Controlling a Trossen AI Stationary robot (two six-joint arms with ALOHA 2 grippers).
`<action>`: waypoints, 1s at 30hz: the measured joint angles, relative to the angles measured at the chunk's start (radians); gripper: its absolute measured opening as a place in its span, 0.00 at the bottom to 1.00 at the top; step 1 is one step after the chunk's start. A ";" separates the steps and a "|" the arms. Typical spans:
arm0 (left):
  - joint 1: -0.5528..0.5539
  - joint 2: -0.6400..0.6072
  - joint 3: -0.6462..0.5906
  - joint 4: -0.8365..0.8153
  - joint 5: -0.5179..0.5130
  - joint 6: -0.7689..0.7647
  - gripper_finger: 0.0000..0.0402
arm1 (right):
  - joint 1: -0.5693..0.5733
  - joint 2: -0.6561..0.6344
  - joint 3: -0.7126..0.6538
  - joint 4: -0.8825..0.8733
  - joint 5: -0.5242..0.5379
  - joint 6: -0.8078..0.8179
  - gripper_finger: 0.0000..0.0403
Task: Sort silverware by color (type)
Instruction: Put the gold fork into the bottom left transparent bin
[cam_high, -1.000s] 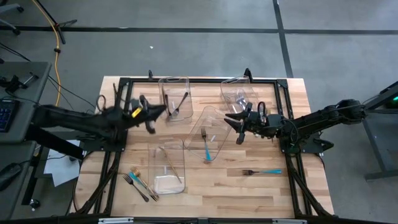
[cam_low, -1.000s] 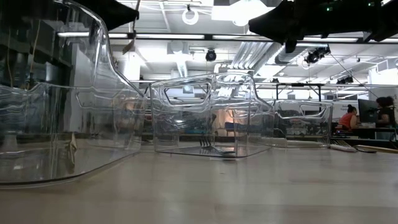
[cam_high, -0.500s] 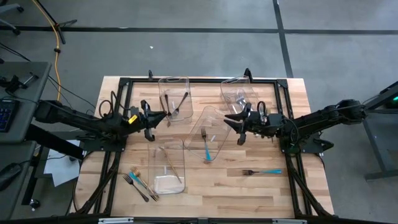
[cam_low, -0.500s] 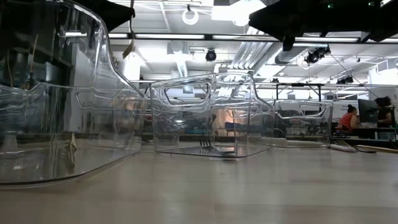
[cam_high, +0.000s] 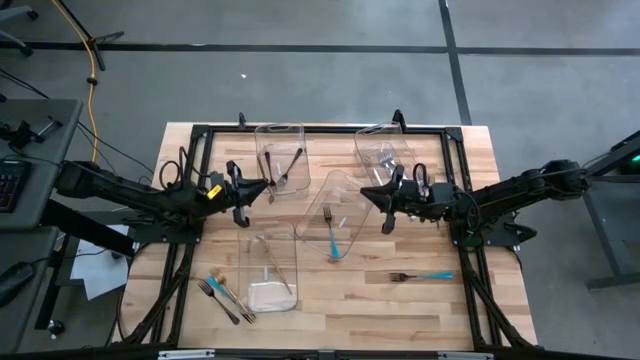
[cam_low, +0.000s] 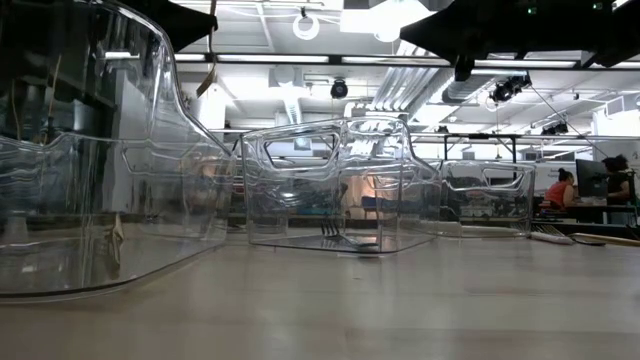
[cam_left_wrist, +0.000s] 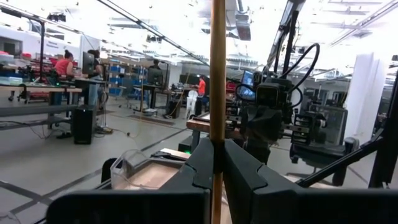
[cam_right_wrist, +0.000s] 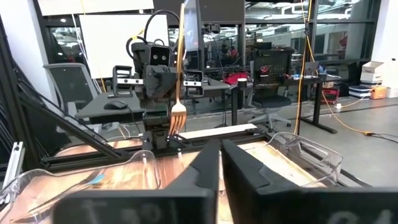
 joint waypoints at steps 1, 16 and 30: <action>0.000 0.000 0.000 -0.001 0.000 0.000 0.02 | 0.000 0.000 0.000 0.000 0.000 -0.001 0.02; 0.000 0.000 0.000 -0.002 0.008 0.008 0.02 | 0.000 0.000 0.000 -0.009 0.030 -0.001 0.00; -0.215 0.040 0.381 -0.792 -0.160 -0.135 0.02 | 0.000 0.000 0.000 -0.022 0.037 0.027 0.00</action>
